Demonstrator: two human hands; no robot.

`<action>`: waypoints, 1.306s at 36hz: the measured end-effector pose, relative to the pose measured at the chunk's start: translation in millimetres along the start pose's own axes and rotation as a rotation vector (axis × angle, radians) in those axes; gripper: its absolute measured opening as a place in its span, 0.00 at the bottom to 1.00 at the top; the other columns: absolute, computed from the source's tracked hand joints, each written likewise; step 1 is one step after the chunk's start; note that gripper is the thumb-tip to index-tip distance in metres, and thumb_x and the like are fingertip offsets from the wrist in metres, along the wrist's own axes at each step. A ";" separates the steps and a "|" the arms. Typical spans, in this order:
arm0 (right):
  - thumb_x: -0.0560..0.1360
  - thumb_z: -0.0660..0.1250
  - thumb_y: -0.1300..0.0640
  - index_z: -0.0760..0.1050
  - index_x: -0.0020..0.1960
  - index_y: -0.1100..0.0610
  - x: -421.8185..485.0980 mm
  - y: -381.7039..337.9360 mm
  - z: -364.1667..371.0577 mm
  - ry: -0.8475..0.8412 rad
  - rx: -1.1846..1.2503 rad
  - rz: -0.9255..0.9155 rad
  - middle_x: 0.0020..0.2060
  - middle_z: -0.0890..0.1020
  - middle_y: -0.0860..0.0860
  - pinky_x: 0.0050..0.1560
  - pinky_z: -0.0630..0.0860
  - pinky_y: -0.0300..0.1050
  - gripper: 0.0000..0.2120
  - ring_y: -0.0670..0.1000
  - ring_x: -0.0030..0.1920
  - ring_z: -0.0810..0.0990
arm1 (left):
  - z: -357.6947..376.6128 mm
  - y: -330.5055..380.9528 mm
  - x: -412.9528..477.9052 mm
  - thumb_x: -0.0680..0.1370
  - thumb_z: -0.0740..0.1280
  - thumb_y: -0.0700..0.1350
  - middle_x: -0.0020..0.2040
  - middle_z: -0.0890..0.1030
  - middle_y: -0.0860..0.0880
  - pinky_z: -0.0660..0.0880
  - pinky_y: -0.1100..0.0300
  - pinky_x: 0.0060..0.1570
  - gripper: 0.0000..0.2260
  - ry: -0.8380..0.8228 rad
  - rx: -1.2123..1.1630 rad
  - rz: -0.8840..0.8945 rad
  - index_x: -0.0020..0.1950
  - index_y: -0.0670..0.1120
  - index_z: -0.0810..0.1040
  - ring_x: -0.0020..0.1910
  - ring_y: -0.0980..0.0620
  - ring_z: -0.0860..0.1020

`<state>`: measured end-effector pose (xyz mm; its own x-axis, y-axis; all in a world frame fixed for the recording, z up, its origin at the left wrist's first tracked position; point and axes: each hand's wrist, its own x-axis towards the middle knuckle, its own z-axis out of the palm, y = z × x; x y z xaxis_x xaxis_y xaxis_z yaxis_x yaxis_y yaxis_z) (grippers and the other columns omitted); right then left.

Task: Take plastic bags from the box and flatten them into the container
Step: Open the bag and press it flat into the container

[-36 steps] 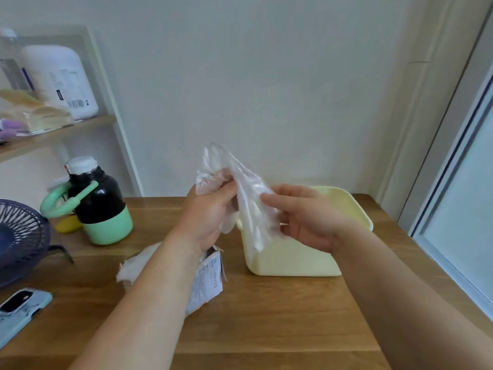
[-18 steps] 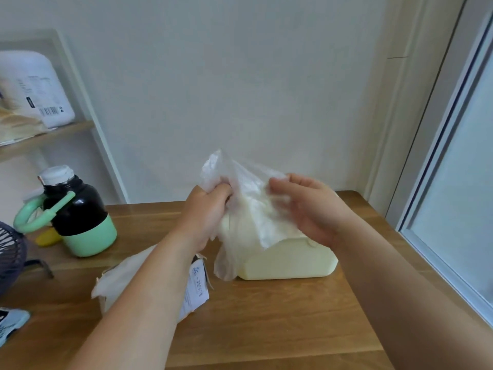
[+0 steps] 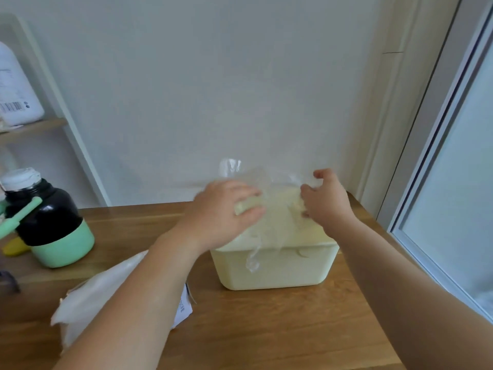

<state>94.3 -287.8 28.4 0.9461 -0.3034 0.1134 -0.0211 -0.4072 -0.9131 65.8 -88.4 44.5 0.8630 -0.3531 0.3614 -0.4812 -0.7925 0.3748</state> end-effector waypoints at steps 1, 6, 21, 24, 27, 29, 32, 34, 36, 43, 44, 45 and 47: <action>0.79 0.59 0.59 0.61 0.71 0.54 3.3 3.5 0.0 -0.003 -0.042 0.004 0.40 0.74 0.52 0.48 0.80 0.58 0.21 0.53 0.40 0.78 | 6.2 -0.9 3.9 0.74 0.60 0.67 0.73 0.69 0.55 0.62 0.53 0.71 0.28 -0.171 0.059 -0.050 0.71 0.57 0.72 0.73 0.51 0.65; 0.78 0.60 0.60 0.54 0.75 0.49 14.8 14.9 -4.1 -0.146 -0.411 -0.027 0.44 0.78 0.54 0.37 0.77 0.47 0.28 0.54 0.40 0.77 | 30.5 -2.5 25.1 0.77 0.63 0.63 0.80 0.50 0.54 0.56 0.53 0.73 0.33 -0.577 0.152 -0.236 0.78 0.58 0.56 0.78 0.49 0.55; 0.75 0.67 0.47 0.65 0.73 0.49 18.0 4.1 6.7 -0.639 -0.999 -0.273 0.71 0.68 0.46 0.67 0.63 0.43 0.28 0.49 0.70 0.66 | 60.2 -19.8 47.2 0.80 0.60 0.56 0.77 0.62 0.53 0.63 0.54 0.70 0.24 -0.822 0.232 -0.294 0.77 0.58 0.61 0.74 0.48 0.64; 0.73 0.70 0.47 0.54 0.77 0.49 21.4 13.7 12.0 -0.777 -1.080 -0.135 0.75 0.59 0.47 0.71 0.59 0.48 0.38 0.52 0.74 0.59 | 55.2 -19.6 46.8 0.81 0.56 0.51 0.58 0.79 0.50 0.72 0.54 0.55 0.14 -0.623 0.110 -0.258 0.56 0.52 0.80 0.57 0.47 0.76; 0.73 0.67 0.40 0.51 0.78 0.50 22.8 19.1 17.4 -0.887 -1.054 -0.020 0.76 0.59 0.47 0.72 0.60 0.51 0.41 0.52 0.74 0.60 | 53.4 -20.0 47.6 0.79 0.56 0.51 0.43 0.78 0.48 0.73 0.51 0.47 0.15 -0.346 0.173 -0.161 0.40 0.45 0.76 0.48 0.45 0.77; 0.74 0.65 0.39 0.54 0.77 0.52 20.9 18.0 19.3 -0.917 -1.050 -0.008 0.75 0.62 0.48 0.71 0.62 0.49 0.38 0.52 0.73 0.63 | 54.9 -17.0 49.4 0.80 0.57 0.53 0.52 0.78 0.52 0.73 0.49 0.55 0.14 -0.297 0.158 -0.099 0.50 0.49 0.81 0.54 0.49 0.76; 0.78 0.62 0.51 0.62 0.74 0.56 19.7 12.3 17.9 -0.854 -0.932 -0.022 0.65 0.73 0.53 0.57 0.73 0.43 0.26 0.52 0.59 0.75 | 59.5 -9.5 50.3 0.79 0.60 0.60 0.71 0.70 0.54 0.66 0.50 0.68 0.21 -0.520 0.047 -0.108 0.70 0.54 0.72 0.69 0.51 0.69; 0.79 0.61 0.58 0.66 0.72 0.58 21.7 10.6 14.3 -0.781 -0.795 -0.002 0.57 0.76 0.51 0.46 0.77 0.39 0.22 0.51 0.48 0.78 | 67.4 -9.2 51.3 0.78 0.62 0.61 0.76 0.64 0.55 0.63 0.51 0.72 0.28 -0.702 0.060 -0.181 0.77 0.55 0.62 0.74 0.50 0.64; 0.77 0.59 0.62 0.69 0.70 0.55 23.6 8.9 9.1 -0.680 -0.781 -0.068 0.61 0.75 0.49 0.49 0.73 0.36 0.21 0.49 0.51 0.76 | 73.2 -11.0 51.8 0.80 0.63 0.56 0.77 0.61 0.53 0.63 0.51 0.72 0.29 -0.872 0.182 -0.232 0.78 0.56 0.57 0.74 0.48 0.63; 0.78 0.56 0.63 0.66 0.72 0.57 18.1 10.4 7.5 -0.709 -0.931 -0.094 0.70 0.69 0.50 0.66 0.64 0.43 0.22 0.53 0.69 0.68 | 68.3 -9.5 49.4 0.80 0.63 0.48 0.76 0.64 0.53 0.65 0.53 0.70 0.26 -0.901 0.236 -0.246 0.77 0.57 0.61 0.73 0.48 0.65; 0.78 0.55 0.64 0.67 0.72 0.58 15.9 10.4 7.6 -0.725 -0.937 -0.081 0.69 0.70 0.51 0.65 0.65 0.43 0.22 0.54 0.68 0.69 | 64.5 -8.4 47.8 0.79 0.64 0.51 0.75 0.66 0.53 0.66 0.54 0.69 0.25 -0.844 0.224 -0.247 0.76 0.56 0.63 0.72 0.48 0.67; 0.78 0.54 0.64 0.68 0.71 0.58 14.7 10.6 7.4 -0.711 -0.929 -0.078 0.69 0.71 0.52 0.65 0.66 0.44 0.22 0.54 0.68 0.70 | 60.2 -7.8 46.4 0.79 0.65 0.54 0.74 0.68 0.53 0.67 0.55 0.67 0.25 -0.782 0.213 -0.246 0.75 0.56 0.65 0.71 0.49 0.68; 0.78 0.54 0.65 0.68 0.71 0.56 13.8 9.3 6.3 -0.612 -0.872 -0.100 0.69 0.71 0.50 0.65 0.65 0.42 0.22 0.53 0.68 0.69 | 47.9 -7.2 42.6 0.78 0.66 0.56 0.72 0.70 0.53 0.69 0.56 0.65 0.22 -0.647 0.179 -0.236 0.71 0.54 0.71 0.68 0.50 0.70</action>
<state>109.2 -290.4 19.0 0.9524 0.1511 -0.2649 0.0715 -0.9550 -0.2878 113.5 -121.5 16.4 0.8863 -0.3419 -0.3124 -0.2849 -0.9343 0.2143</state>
